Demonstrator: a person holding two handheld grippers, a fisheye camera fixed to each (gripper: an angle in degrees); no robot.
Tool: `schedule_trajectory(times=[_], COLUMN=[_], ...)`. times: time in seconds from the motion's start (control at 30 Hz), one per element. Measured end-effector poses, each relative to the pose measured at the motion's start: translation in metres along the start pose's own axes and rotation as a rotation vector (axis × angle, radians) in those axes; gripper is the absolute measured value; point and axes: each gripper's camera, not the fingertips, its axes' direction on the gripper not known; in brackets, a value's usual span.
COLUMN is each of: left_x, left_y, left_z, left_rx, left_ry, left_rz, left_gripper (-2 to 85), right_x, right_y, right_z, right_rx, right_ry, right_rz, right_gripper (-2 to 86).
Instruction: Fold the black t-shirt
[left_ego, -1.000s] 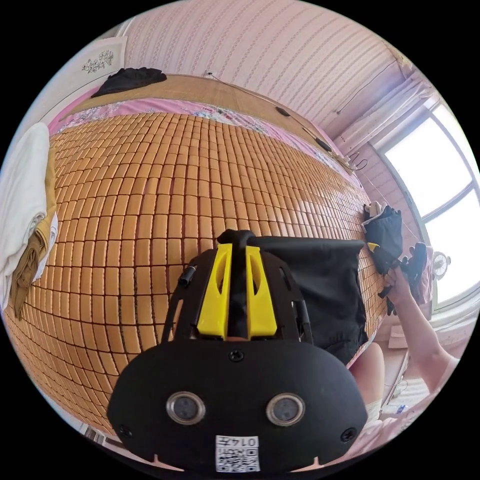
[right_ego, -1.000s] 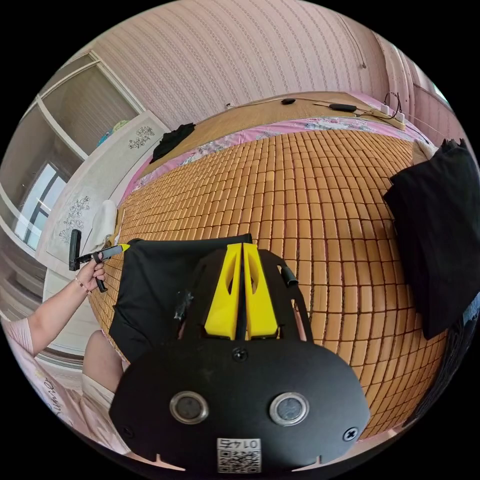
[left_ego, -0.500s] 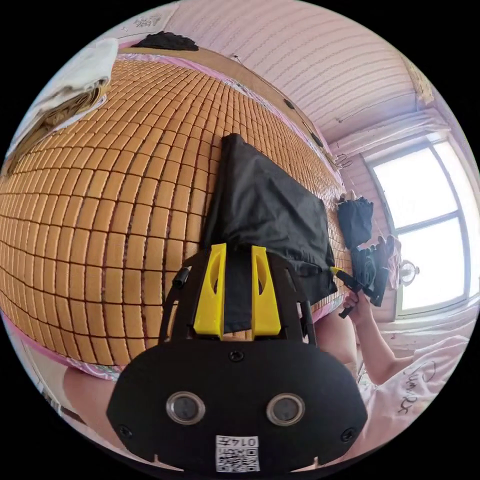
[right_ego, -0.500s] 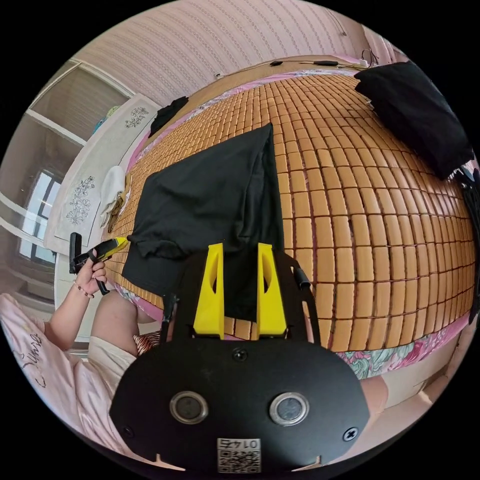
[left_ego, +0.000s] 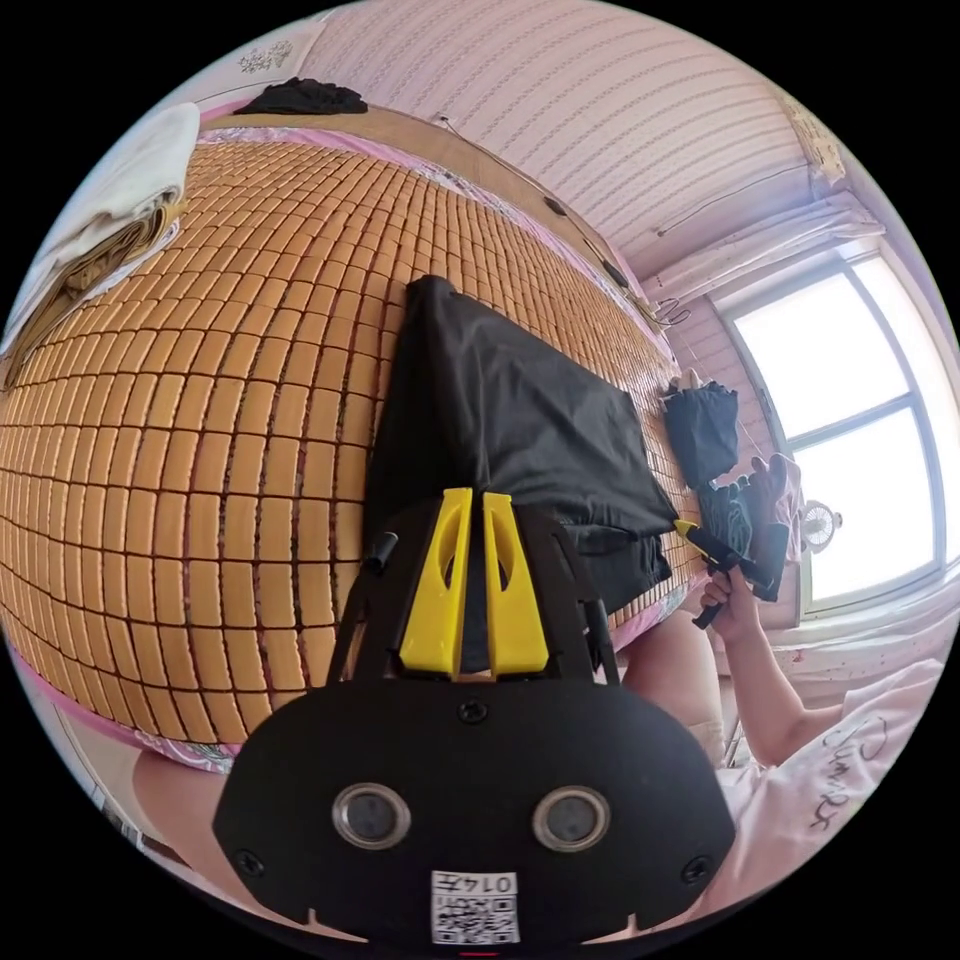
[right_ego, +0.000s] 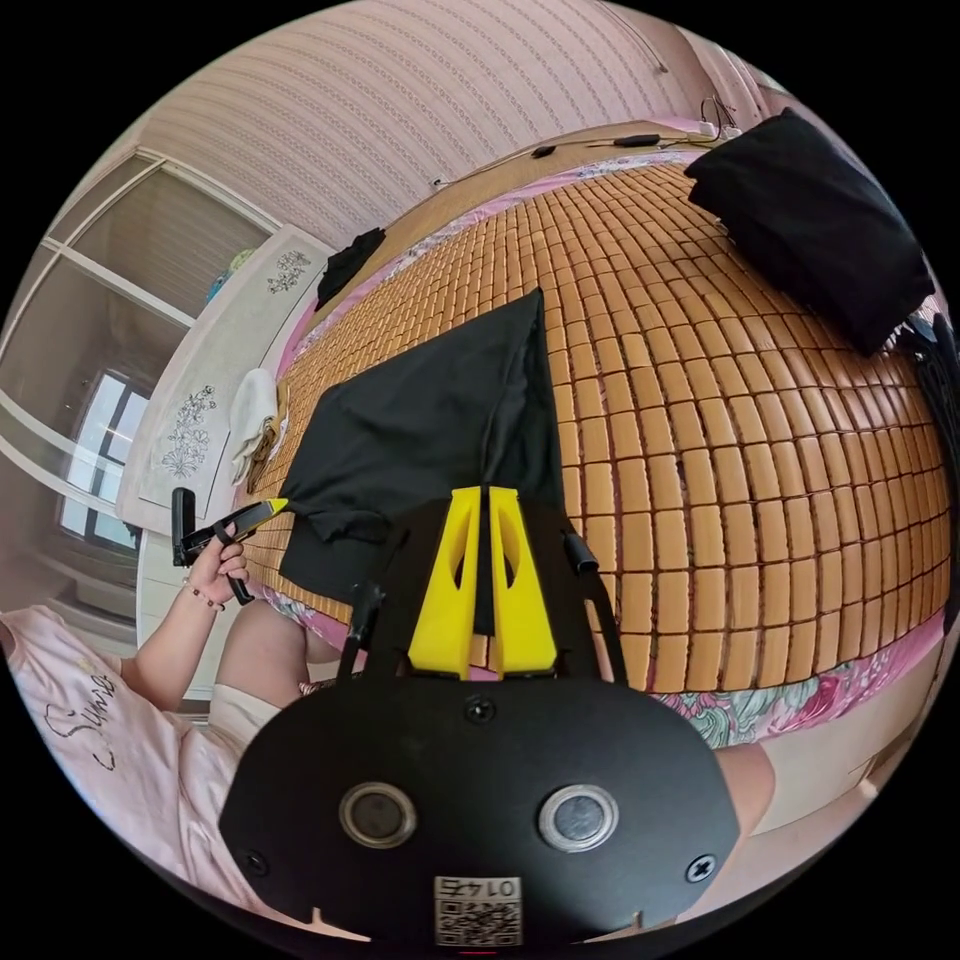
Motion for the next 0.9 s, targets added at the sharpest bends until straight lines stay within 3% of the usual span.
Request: schedule_trajectory(times=[0.33,0.47,0.63,0.83,0.9], left_x=[0.052,0.073,0.034,0.045,0.063], left_y=[0.003,0.03,0.071,0.101,0.108], left_z=[-0.06,-0.071,0.001,0.016,0.012], left_rx=[0.132,0.064,-0.098,-0.101,-0.108], left_ry=[0.108,0.041,0.005,-0.062,-0.171], left_rz=[0.127,0.173,0.032,0.041,0.086], left_gripper=[-0.7,-0.4,1.2,3.6,3.8], right_x=[-0.039,-0.034,-0.007,-0.04,-0.063], right_y=[-0.027,-0.024,-0.011,-0.008,-0.008], right_z=[-0.064,-0.062,-0.007,-0.009,-0.02], right_rx=[0.104,-0.048,-0.177,-0.195,-0.145], right_ry=[-0.132,-0.071,-0.067,0.163,0.291], right_rz=[-0.105,-0.099,0.04,-0.054,-0.108], right_gripper=[0.6,0.6,0.6,0.1,-0.1])
